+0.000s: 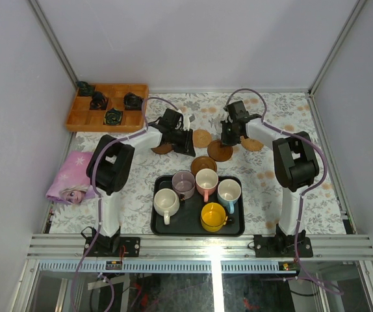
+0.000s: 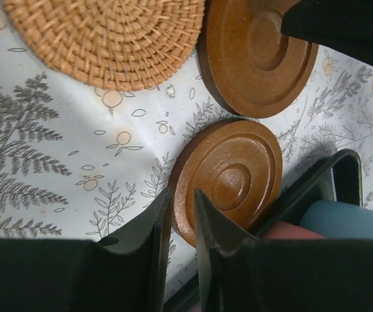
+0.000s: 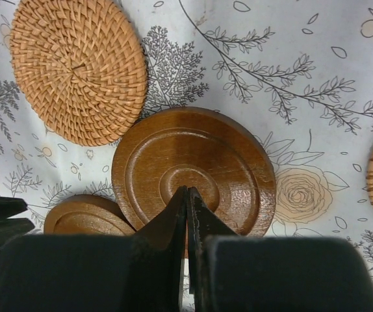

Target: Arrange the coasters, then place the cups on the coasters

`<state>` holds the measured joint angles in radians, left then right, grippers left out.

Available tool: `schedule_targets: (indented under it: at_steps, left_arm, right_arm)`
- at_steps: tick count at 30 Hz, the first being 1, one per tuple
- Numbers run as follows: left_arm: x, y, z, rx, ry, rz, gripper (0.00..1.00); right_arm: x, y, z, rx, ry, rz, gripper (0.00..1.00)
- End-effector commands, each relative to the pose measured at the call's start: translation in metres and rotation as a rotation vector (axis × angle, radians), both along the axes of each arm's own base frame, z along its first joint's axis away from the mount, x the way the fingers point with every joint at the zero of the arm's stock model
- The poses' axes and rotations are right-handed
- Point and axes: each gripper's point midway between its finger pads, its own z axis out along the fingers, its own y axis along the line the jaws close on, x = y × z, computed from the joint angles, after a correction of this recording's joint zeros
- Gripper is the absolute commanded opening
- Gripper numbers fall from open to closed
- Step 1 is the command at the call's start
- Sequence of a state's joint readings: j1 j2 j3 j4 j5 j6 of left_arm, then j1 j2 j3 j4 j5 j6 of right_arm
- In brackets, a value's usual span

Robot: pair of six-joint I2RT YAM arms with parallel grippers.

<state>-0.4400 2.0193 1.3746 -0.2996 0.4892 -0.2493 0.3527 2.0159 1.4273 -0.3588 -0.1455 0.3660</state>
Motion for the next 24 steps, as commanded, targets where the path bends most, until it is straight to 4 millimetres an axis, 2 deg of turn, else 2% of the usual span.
schedule_targets:
  at_steps: [1, 12, 19, 24]
  left_arm:
    - [-0.004, -0.016, 0.009, -0.063, -0.006, -0.095, 0.19]
    - [-0.024, -0.034, -0.002, -0.099, 0.074, -0.202, 0.28]
    - [-0.039, -0.034, -0.020, -0.083, 0.134, -0.240, 0.30]
    - [-0.038, -0.028, -0.042, -0.024, 0.178, -0.206, 0.31]
  right_arm:
    - [0.004, 0.018, 0.016, 0.077, -0.027, 0.030, 0.00]
    - [-0.008, 0.010, -0.010, 0.033, 0.051, 0.005, 0.00]
    - [-0.013, 0.007, -0.022, 0.008, 0.094, -0.002, 0.00]
    - [-0.013, -0.001, -0.031, -0.041, 0.126, -0.024, 0.00]
